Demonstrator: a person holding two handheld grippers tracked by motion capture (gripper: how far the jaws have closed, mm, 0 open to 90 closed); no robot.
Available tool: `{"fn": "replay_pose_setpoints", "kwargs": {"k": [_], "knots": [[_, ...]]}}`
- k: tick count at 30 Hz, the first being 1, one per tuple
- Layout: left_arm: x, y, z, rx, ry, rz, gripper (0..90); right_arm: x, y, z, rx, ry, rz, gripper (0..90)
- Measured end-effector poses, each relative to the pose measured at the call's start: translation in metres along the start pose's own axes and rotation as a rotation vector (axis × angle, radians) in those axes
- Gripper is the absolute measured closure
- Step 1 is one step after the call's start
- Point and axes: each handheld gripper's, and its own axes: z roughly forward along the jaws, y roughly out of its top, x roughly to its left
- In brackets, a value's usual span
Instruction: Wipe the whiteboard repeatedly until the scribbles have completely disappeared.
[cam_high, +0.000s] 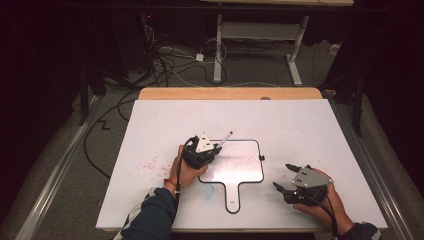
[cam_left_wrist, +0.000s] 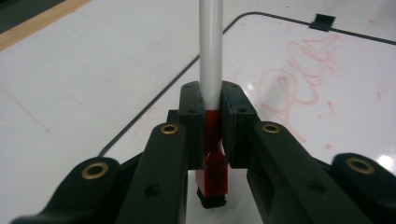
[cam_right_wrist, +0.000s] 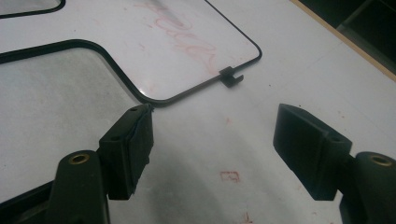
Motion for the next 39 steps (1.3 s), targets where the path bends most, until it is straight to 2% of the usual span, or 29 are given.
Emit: {"fn": "replay_pose_setpoints", "kwargs": {"k": [2, 7, 11, 15, 16, 19, 20, 23, 24, 26, 27, 28, 29, 30, 32, 34, 35, 37, 39], "knots": [[-0.001, 0.001, -0.003, -0.01, -0.01, -0.006, 78.4, 0.0, 0.0, 0.0, 0.0, -0.001, -0.001, 29.5], [-0.01, 0.01, -0.01, -0.052, -0.03, 0.021, 78.4, -0.001, 0.001, 0.001, -0.006, 0.003, 0.013, 30.5], [-0.013, 0.011, -0.012, -0.056, -0.037, 0.022, 78.4, -0.003, 0.003, 0.005, -0.008, 0.009, 0.02, 31.4], [-0.013, 0.011, -0.014, -0.061, -0.044, 0.021, 78.4, -0.009, 0.007, 0.01, -0.036, 0.029, 0.074, 32.4], [-0.014, 0.011, -0.014, -0.065, -0.047, 0.024, 78.4, -0.013, 0.011, 0.011, -0.06, 0.055, 0.11, 34.6], [-0.018, 0.014, -0.017, -0.078, -0.055, 0.036, 78.4, -0.018, 0.015, 0.013, -0.084, 0.078, 0.148, 35.4], [-0.02, 0.015, -0.017, -0.081, -0.058, 0.039, 78.4, -0.021, 0.021, 0.014, -0.11, 0.103, 0.191, 35.3], [-0.026, 0.017, -0.02, -0.096, -0.066, 0.054, 78.3, -0.024, 0.033, 0.016, -0.143, 0.149, 0.225, 35.4], [-0.029, 0.019, -0.021, -0.103, -0.07, 0.056, 78.3, -0.024, 0.033, 0.016, -0.143, 0.149, 0.225, 35.4], [-0.036, 0.022, -0.024, -0.127, -0.09, 0.066, 78.3, -0.023, 0.048, 0.02, -0.184, 0.187, 0.225, 36.9], [-0.036, 0.022, -0.024, -0.127, -0.09, 0.066, 78.3, -0.023, 0.048, 0.02, -0.184, 0.187, 0.225, 36.9], [-0.039, 0.023, -0.025, -0.132, -0.096, 0.074, 78.3, -0.02, 0.058, 0.023, -0.21, 0.215, 0.223, 38.4], [-0.042, 0.024, -0.026, -0.139, -0.103, 0.081, 78.3, -0.02, 0.058, 0.023, -0.21, 0.215, 0.223, 38.4], [-0.045, 0.025, -0.027, -0.147, -0.115, 0.082, 78.3, -0.016, 0.069, 0.027, -0.236, 0.255, 0.231, 40.1], [-0.054, 0.028, -0.028, -0.159, -0.143, 0.098, 78.3, -0.012, 0.079, 0.03, -0.255, 0.283, 0.223, 40.8], [-0.056, 0.029, -0.029, -0.163, -0.156, 0.101, 78.3, -0.01, 0.084, 0.032, -0.27, 0.298, 0.22, 41.9], [-0.058, 0.029, -0.029, -0.166, -0.166, 0.102, 78.3, -0.008, 0.091, 0.033, -0.292, 0.32, 0.221, 47.4], [-0.062, 0.029, -0.029, -0.169, -0.175, 0.104, 78.2, -0.007, 0.094, 0.034, -0.3, 0.33, 0.218, 49.0], [-0.064, 0.029, -0.028, -0.17, -0.179, 0.103, 78.2, -0.006, 0.098, 0.036, -0.319, 0.368, 0.217, 61.6]]}}
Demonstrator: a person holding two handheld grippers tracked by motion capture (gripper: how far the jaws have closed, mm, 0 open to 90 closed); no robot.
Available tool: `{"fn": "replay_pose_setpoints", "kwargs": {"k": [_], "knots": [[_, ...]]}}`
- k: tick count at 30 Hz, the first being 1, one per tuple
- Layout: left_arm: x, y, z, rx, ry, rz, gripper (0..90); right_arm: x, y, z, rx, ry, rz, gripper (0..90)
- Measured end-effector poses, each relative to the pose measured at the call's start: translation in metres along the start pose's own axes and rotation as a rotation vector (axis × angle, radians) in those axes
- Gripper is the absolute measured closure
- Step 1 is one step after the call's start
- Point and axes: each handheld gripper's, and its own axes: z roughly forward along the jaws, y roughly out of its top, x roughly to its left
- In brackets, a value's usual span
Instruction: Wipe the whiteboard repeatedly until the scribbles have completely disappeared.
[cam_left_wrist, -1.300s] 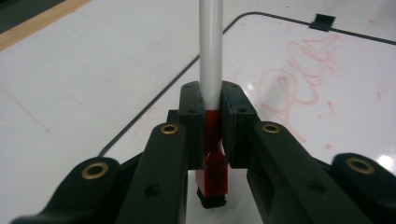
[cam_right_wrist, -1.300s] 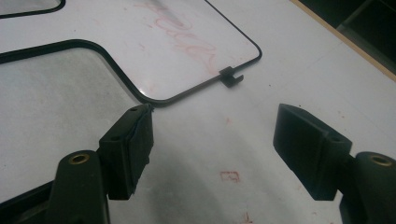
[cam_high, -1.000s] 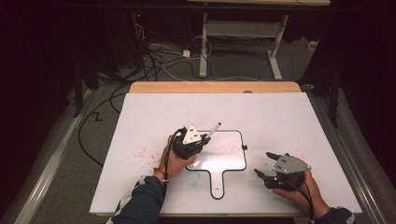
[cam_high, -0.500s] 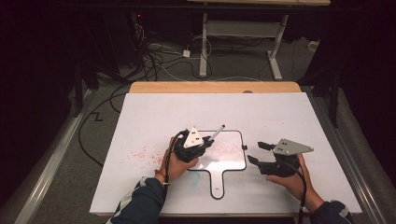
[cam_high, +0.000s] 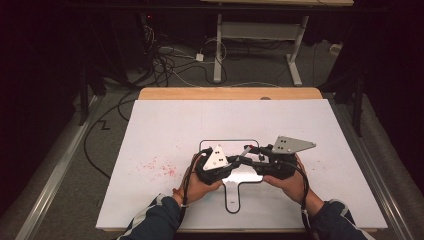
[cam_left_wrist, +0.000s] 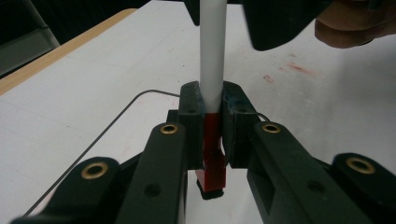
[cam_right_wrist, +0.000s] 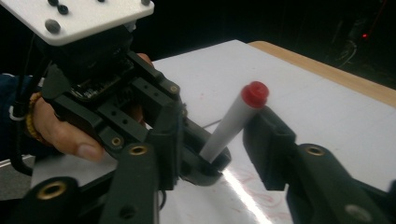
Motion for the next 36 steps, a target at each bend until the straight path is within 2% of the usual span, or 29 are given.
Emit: {"fn": "replay_pose_setpoints", "kwargs": {"k": [1, 2, 3, 4, 5, 10, 11, 13, 14, 15, 17, 18, 19, 22, 23, 25, 26, 28, 31, 33, 34, 36], "knots": [[-0.001, 0.0, 0.0, 0.003, 0.003, 0.0, 78.2, 0.001, 0.0, 0.001, 0.004, 0.006, 0.001, 65.6], [-0.001, 0.0, 0.001, 0.004, 0.002, -0.001, 78.2, 0.001, 0.0, 0.001, 0.004, 0.006, 0.001, 65.6], [-0.001, -0.001, 0.001, 0.006, 0.0, -0.002, 78.2, 0.003, 0.001, 0.004, 0.019, 0.012, -0.012, 73.6], [-0.002, -0.001, 0.002, 0.009, 0.001, -0.003, 78.2, 0.003, 0.001, 0.004, 0.019, 0.012, -0.012, 73.6], [-0.002, 0.0, 0.003, 0.01, 0.001, -0.004, 78.2, 0.005, 0.002, 0.007, 0.033, 0.009, -0.019, 78.2], [-0.002, -0.001, 0.005, 0.02, 0.004, -0.016, 78.0, 0.007, 0.002, 0.014, 0.055, -0.007, -0.039, 81.1], [-0.002, -0.001, 0.005, 0.021, 0.002, -0.019, 76.0, 0.006, 0.002, 0.014, 0.061, -0.012, -0.029, 81.3], [-0.001, -0.001, 0.005, 0.032, 0.032, -0.016, 63.5, 0.003, 0.002, 0.012, 0.068, -0.043, -0.025, 81.4], [-0.001, -0.001, 0.003, 0.04, 0.043, -0.022, 63.5, 0.003, 0.002, 0.012, 0.068, -0.043, -0.025, 81.4], [0.001, -0.001, 0.001, 0.053, 0.05, -0.022, 58.6, 0.0, 0.002, 0.011, 0.077, -0.058, -0.027, 81.4], [0.001, -0.003, -0.008, 0.09, 0.1, -0.007, 46.5, -0.007, 0.001, 0.007, 0.104, -0.112, -0.041, 81.4], [0.002, -0.005, -0.014, 0.096, 0.123, -0.006, 36.4, -0.016, -0.004, 0.004, 0.13, -0.135, -0.033, 81.4], [0.004, -0.008, -0.02, 0.095, 0.136, -0.013, 36.4, -0.016, -0.004, 0.004, 0.13, -0.135, -0.033, 81.4], [0.009, -0.018, -0.042, 0.113, 0.188, -0.024, 27.7, -0.029, -0.013, 0.004, 0.188, -0.171, -0.045, 81.5], [0.01, -0.022, -0.049, 0.116, 0.21, -0.024, 25.4, -0.035, -0.02, 0.006, 0.216, -0.182, -0.031, 81.5], [0.01, -0.031, -0.064, 0.131, 0.253, -0.023, 24.6, -0.038, -0.022, 0.005, 0.206, -0.175, -0.031, 81.6], [0.01, -0.036, -0.071, 0.141, 0.271, -0.03, 23.7, -0.04, -0.022, 0.005, 0.208, -0.187, -0.031, 81.6], [0.009, -0.047, -0.085, 0.148, 0.299, -0.037, 22.0, -0.042, -0.021, 0.004, 0.223, -0.23, -0.077, 81.7], [0.005, -0.062, -0.104, 0.157, 0.33, -0.066, 20.2, -0.045, -0.022, 0.001, 0.216, -0.242, -0.057, 81.6], [0.003, -0.072, -0.114, 0.181, 0.349, -0.074, 20.1, -0.043, -0.023, 0.004, 0.207, -0.247, -0.067, 81.7], [0.002, -0.076, -0.118, 0.186, 0.357, -0.083, 20.1, -0.041, -0.023, 0.007, 0.197, -0.236, -0.064, 81.7], [0.0, -0.082, -0.125, 0.195, 0.364, -0.106, 20.1, -0.037, -0.024, 0.014, 0.166, -0.185, -0.024, 81.7]]}}
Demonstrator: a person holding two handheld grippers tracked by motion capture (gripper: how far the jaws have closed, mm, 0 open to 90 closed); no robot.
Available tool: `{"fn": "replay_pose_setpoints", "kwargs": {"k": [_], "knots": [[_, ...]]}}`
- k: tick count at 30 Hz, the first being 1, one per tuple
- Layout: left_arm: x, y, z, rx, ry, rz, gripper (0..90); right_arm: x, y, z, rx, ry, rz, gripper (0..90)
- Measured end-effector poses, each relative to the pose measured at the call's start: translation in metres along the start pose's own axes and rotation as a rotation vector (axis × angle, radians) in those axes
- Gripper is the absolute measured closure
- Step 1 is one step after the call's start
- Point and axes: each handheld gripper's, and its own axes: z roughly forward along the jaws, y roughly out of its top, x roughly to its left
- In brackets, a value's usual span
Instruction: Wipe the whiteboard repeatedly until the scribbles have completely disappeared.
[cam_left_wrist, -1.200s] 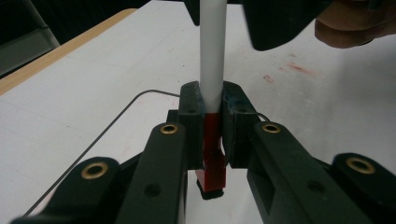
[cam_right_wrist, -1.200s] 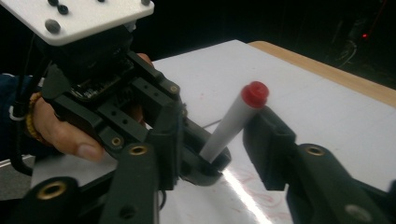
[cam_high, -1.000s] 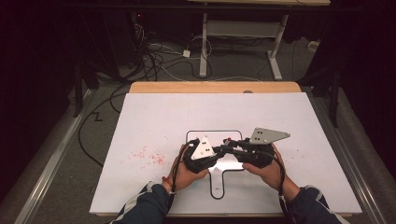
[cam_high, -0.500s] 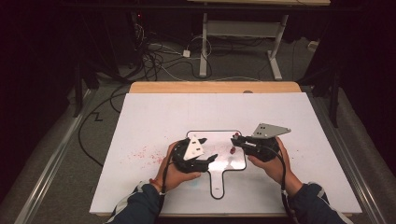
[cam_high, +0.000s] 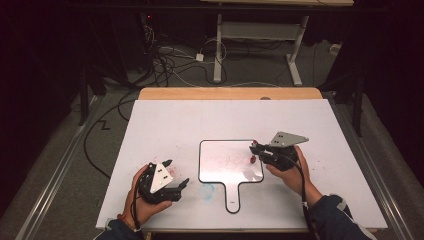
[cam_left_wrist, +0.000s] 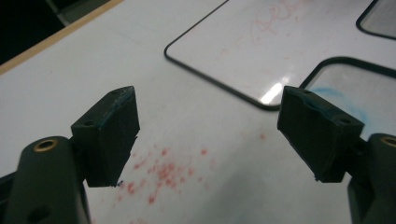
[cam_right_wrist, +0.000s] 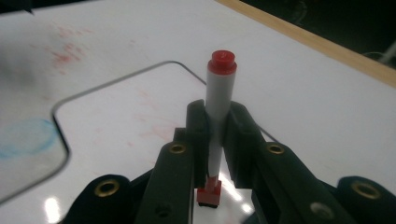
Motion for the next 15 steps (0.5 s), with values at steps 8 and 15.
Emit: {"fn": "replay_pose_setpoints", "kwargs": {"k": [8, 15], "knots": [[-0.004, -0.009, -0.007, 0.017, 0.009, 0.008, 20.1, 0.004, 0.005, 0.007, 0.009, -0.018, -0.049, 81.7], [-0.003, -0.008, -0.004, 0.022, 0.003, 0.014, 20.1, -0.015, -0.002, 0.005, -0.028, -0.017, 0.029, 81.7]]}}
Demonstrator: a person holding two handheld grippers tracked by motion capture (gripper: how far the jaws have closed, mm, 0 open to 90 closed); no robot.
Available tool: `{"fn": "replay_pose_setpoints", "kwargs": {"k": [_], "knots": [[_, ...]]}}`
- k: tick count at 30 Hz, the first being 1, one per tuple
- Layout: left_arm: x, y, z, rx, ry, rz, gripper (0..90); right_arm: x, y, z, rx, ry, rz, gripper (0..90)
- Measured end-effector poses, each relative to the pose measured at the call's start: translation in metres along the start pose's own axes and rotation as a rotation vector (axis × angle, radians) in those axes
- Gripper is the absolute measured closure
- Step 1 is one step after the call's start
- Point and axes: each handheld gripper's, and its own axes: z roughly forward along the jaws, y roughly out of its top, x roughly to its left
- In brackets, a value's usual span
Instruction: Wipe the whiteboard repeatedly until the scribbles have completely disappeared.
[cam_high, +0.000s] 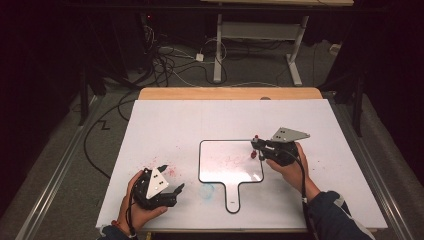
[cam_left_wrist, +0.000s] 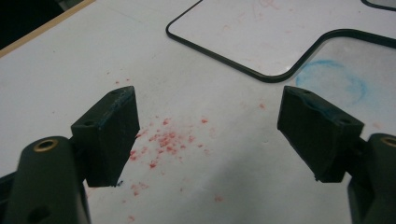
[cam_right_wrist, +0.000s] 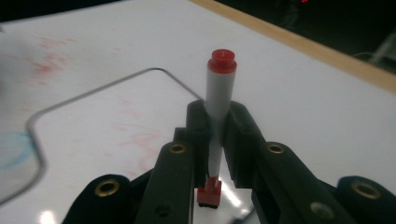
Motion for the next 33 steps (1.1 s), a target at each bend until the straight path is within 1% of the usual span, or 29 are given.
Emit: {"fn": "replay_pose_setpoints", "kwargs": {"k": [1, 2, 3, 4, 5, 6, 8, 9, 10, 11, 12, 13, 14, 15, 16, 17, 18, 19, 21, 23, 25, 26, 27, 29, 30, 31, 32, 33], "knots": [[0.0, 0.0, 0.0, 0.0, 0.002, 0.003, 20.1, 0.005, 0.0, 0.001, -0.005, 0.037, 0.016, 81.7], [-0.001, 0.001, 0.0, -0.002, 0.002, 0.004, 20.1, 0.011, 0.0, 0.002, -0.01, 0.061, 0.005, 81.7], [-0.001, 0.001, 0.0, -0.003, 0.0, 0.003, 20.1, 0.016, 0.001, 0.003, -0.007, 0.077, -0.012, 81.7], [-0.001, 0.001, 0.0, -0.003, 0.001, 0.004, 20.1, 0.019, 0.003, 0.003, 0.0, 0.072, -0.035, 81.7], [-0.001, 0.001, 0.0, -0.004, 0.001, 0.005, 20.1, 0.02, 0.003, 0.003, 0.006, 0.062, -0.056, 81.7], [-0.001, 0.001, 0.0, -0.005, 0.0, 0.005, 20.1, 0.018, 0.004, 0.003, 0.011, 0.031, -0.067, 81.7], [-0.001, 0.0, 0.0, -0.004, -0.002, 0.005, 19.9, 0.009, 0.003, 0.001, 0.023, -0.057, -0.085, 81.8], [-0.001, 0.0, 0.001, -0.003, -0.003, 0.006, 19.6, 0.004, 0.002, 0.001, 0.024, -0.087, -0.074, 81.7], [-0.001, 0.001, 0.001, -0.003, -0.005, 0.006, 19.6, 0.001, 0.002, 0.001, 0.02, -0.1, -0.066, 81.8], [-0.001, 0.001, 0.002, -0.001, -0.007, 0.005, 19.6, 0.0, 0.001, 0.003, 0.011, -0.096, -0.058, 81.7], [-0.001, 0.001, 0.003, 0.002, -0.006, 0.008, 19.6, 0.002, 0.002, 0.005, 0.005, -0.086, -0.06, 81.7], [-0.001, 0.001, 0.003, 0.004, -0.007, 0.01, 19.6, 0.006, 0.002, 0.008, -0.002, -0.057, -0.053, 81.7], [-0.001, 0.001, 0.003, 0.004, -0.008, 0.01, 19.6, 0.01, 0.003, 0.011, -0.015, 0.0, -0.029, 81.7], [-0.001, 0.001, 0.003, 0.003, -0.008, 0.011, 19.6, 0.015, 0.004, 0.014, -0.021, 0.038, -0.016, 81.7], [-0.001, 0.001, 0.003, 0.003, -0.007, 0.009, 19.6, 0.021, 0.005, 0.017, -0.018, 0.067, -0.024, 81.7], [-0.001, 0.001, 0.003, 0.001, -0.007, 0.007, 19.6, 0.025, 0.007, 0.019, -0.014, 0.083, -0.034, 81.7], [-0.001, 0.001, 0.003, 0.0, -0.005, 0.005, 19.6, 0.028, 0.008, 0.02, -0.007, 0.07, -0.055, 81.7], [-0.001, 0.001, 0.002, 0.0, -0.004, 0.004, 19.6, 0.028, 0.009, 0.02, 0.003, 0.048, -0.072, 81.7], [0.0, 0.0, 0.002, -0.003, -0.004, 0.001, 19.6, 0.021, 0.008, 0.019, 0.013, -0.029, -0.104, 81.8], [0.0, 0.0, 0.001, -0.004, -0.004, 0.0, 19.6, 0.01, 0.005, 0.018, 0.005, -0.08, -0.087, 81.8], [0.0, 0.0, 0.001, -0.008, -0.004, 0.0, 19.6, 0.005, 0.004, 0.018, -0.006, -0.095, -0.063, 81.8], [0.0, 0.0, 0.002, -0.007, -0.005, 0.0, 19.6, 0.004, 0.004, 0.019, -0.011, -0.097, -0.064, 81.8], [0.001, 0.001, 0.002, -0.004, -0.005, 0.005, 19.6, 0.006, 0.005, 0.021, -0.019, -0.092, -0.061, 81.7], [0.0, 0.001, 0.002, -0.007, -0.005, 0.004, 19.6, 0.009, 0.007, 0.026, -0.052, -0.046, -0.033, 81.7], [0.0, 0.001, 0.003, -0.006, -0.006, 0.005, 19.6, 0.011, 0.007, 0.028, -0.064, -0.032, -0.025, 81.7], [0.0, 0.001, 0.003, -0.007, -0.005, 0.005, 19.6, 0.015, 0.008, 0.031, -0.084, -0.009, -0.01, 81.7], [0.0, 0.001, 0.003, -0.008, -0.006, 0.005, 19.6, 0.017, 0.008, 0.032, -0.088, 0.006, -0.007, 81.7], [0.0, 0.001, 0.003, -0.006, -0.007, 0.005, 19.6, 0.02, 0.007, 0.034, -0.096, 0.031, 0.001, 81.8]]}}
